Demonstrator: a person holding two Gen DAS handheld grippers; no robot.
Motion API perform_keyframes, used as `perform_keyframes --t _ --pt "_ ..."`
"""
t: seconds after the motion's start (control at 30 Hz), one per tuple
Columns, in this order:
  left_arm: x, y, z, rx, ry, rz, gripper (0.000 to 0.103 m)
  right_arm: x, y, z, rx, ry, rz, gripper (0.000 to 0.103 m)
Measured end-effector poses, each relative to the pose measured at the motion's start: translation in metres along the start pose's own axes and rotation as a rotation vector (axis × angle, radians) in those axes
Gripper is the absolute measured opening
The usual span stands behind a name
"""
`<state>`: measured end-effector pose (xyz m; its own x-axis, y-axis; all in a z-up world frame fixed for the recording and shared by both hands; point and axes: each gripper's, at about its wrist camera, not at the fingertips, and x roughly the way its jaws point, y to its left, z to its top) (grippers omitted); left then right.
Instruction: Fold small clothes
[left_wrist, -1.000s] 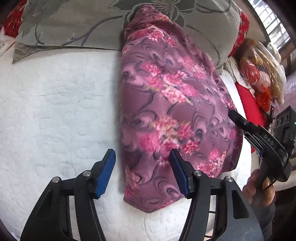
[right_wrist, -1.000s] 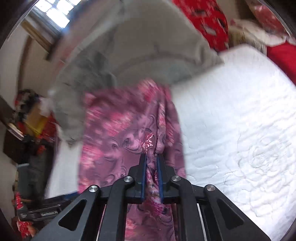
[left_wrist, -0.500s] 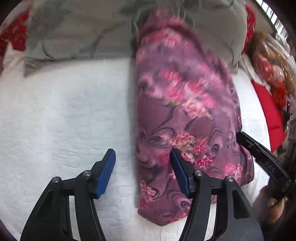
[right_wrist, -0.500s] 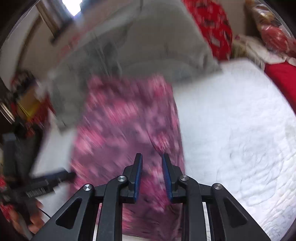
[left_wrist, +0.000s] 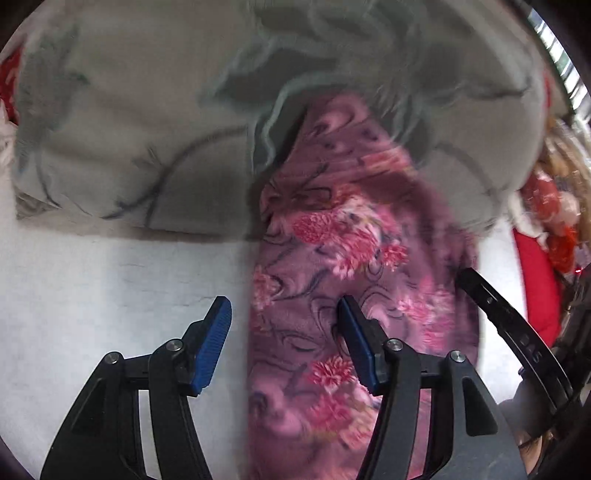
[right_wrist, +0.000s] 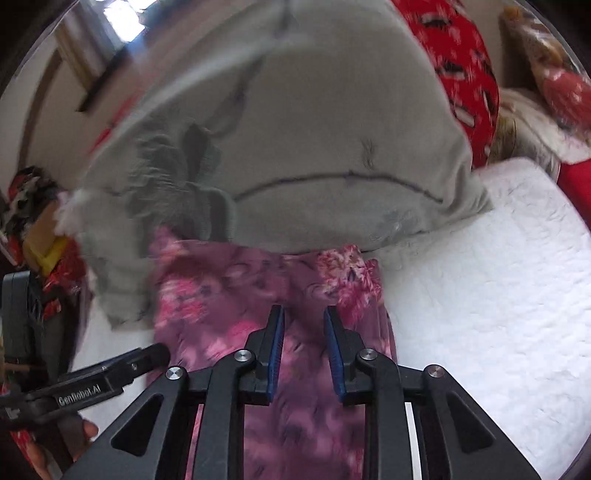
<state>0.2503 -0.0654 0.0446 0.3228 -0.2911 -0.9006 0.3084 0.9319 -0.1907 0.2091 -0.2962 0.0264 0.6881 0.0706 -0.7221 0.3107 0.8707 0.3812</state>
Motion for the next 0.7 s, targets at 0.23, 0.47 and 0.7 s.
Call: perform_keyframes --t 0.23,0.47,0.7 --pt "-0.02 0.031 -0.014 -0.049 -0.006 -0.046 0.067 0.019 -0.01 0.003 0.041 0.063 -0.062 0.025" --pt "-0.053 0.032 -0.072 0.033 -0.054 0.031 0.067 -0.033 -0.009 -0.046 -0.019 0.052 0.073 0.035" --pt "-0.086 0.039 -0.101 0.052 -0.058 0.052 0.067 -0.063 -0.001 -0.073 -0.081 0.057 0.028 0.037"
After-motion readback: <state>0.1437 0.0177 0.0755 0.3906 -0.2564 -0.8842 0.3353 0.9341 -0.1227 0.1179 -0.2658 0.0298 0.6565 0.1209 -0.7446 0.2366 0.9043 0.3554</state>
